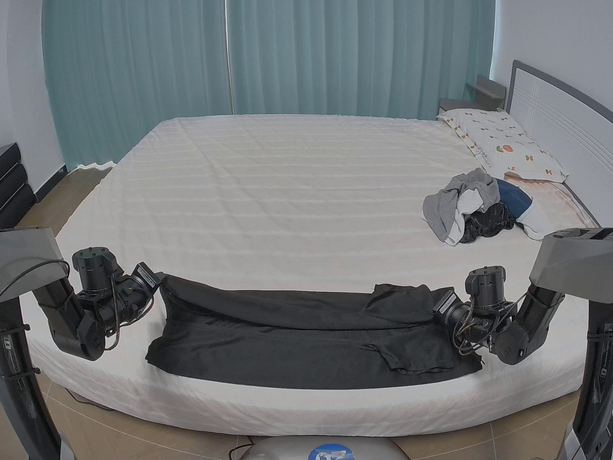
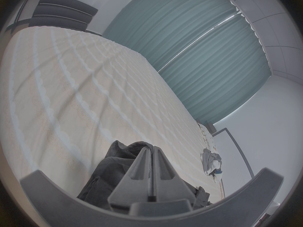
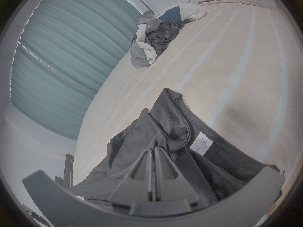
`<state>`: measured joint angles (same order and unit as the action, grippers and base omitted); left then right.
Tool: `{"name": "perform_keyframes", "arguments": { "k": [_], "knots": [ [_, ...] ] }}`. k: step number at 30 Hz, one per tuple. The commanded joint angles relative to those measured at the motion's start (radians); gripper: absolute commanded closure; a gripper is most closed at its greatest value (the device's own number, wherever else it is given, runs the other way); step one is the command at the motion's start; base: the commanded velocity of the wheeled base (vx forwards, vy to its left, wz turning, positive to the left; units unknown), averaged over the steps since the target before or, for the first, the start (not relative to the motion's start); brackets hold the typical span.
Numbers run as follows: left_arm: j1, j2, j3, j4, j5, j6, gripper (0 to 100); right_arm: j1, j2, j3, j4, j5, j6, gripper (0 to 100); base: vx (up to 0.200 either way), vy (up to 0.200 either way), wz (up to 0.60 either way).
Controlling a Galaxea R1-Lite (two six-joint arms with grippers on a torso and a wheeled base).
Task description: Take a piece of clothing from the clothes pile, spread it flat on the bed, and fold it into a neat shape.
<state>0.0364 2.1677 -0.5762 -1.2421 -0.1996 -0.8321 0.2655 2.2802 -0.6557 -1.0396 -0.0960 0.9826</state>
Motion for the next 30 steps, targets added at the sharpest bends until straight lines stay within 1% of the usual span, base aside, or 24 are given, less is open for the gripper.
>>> {"name": "perform_keyframes", "arguments": {
  "k": [1, 5, 6, 7, 8, 10, 13, 14, 15, 17, 21, 22, 26, 30],
  "knots": [
    [0.0, 0.009, -0.004, 0.0, 0.002, 0.001, 100, -0.006, 0.001, -0.012, -0.002, 0.001, 0.001, 100, 0.0, 0.0, 0.0],
    [0.002, 0.014, -0.031, 0.0, 0.006, -0.004, 100, -0.015, -0.002, -0.028, -0.017, 0.009, -0.001, 100, 0.0, 0.0, 0.0],
    [-0.003, 0.015, -0.048, 0.0, 0.009, -0.027, 100, -0.025, -0.001, -0.062, -0.011, 0.016, -0.001, 100, 0.0, 0.0, 0.0],
    [-0.003, 0.015, -0.05, 0.0, 0.009, -0.028, 100, -0.026, 0.001, -0.065, -0.011, 0.016, -0.001, 100, 0.0, 0.0, 0.0],
    [-0.01, 0.015, -0.068, 0.0, 0.028, -0.062, 100, -0.035, 0.004, -0.107, -0.01, 0.018, -0.001, 100, 0.0, 0.0, 0.0],
    [-0.018, 0.015, -0.102, 0.0, 0.071, -0.097, 100, -0.046, 0.008, -0.168, -0.017, 0.016, 0.001, 100, 0.0, 0.0, 0.0],
    [-0.021, 0.037, -0.166, 0.0, 0.146, -0.145, 100, -0.06, -0.002, -0.263, -0.031, 0.002, 0.011, 100, 0.0, 0.0, 0.0],
    [-0.021, 0.04, -0.172, 0.0, 0.154, -0.15, 100, -0.06, -0.004, -0.269, -0.036, 0.002, 0.013, 100, 0.0, 0.0, 0.0],
    [-0.021, 0.054, -0.202, 0.0, 0.195, -0.168, 100, -0.066, -0.008, -0.289, -0.077, 0.004, 0.016, 100, 0.0, 0.0, 0.0],
    [-0.021, 0.072, -0.221, 0.0, 0.223, -0.179, 100, -0.071, -0.002, -0.288, -0.145, 0.004, 0.027, 100, 0.0, 0.0, 0.0],
    [-0.021, 0.092, -0.223, -0.005, 0.218, -0.177, 100, -0.072, 0.004, -0.255, -0.174, 0.004, 0.024, 100, 0.0, 0.0, 0.0],
    [-0.021, 0.101, -0.211, -0.028, 0.213, -0.173, 100, -0.072, 0.004, -0.217, -0.175, 0.016, 0.022, 100, 0.0, 0.0, 0.0],
    [-0.024, 0.127, -0.162, -0.112, 0.213, -0.162, 100, -0.071, 0.019, -0.16, -0.174, 0.021, 0.013, 100, 0.0, 0.0, 0.0],
    [-0.013, 0.143, -0.077, -0.197, 0.201, -0.088, 100, -0.068, 0.022, -0.094, -0.178, 0.027, -0.019, 100, 0.0, 0.0, 0.0]
  ]
}}
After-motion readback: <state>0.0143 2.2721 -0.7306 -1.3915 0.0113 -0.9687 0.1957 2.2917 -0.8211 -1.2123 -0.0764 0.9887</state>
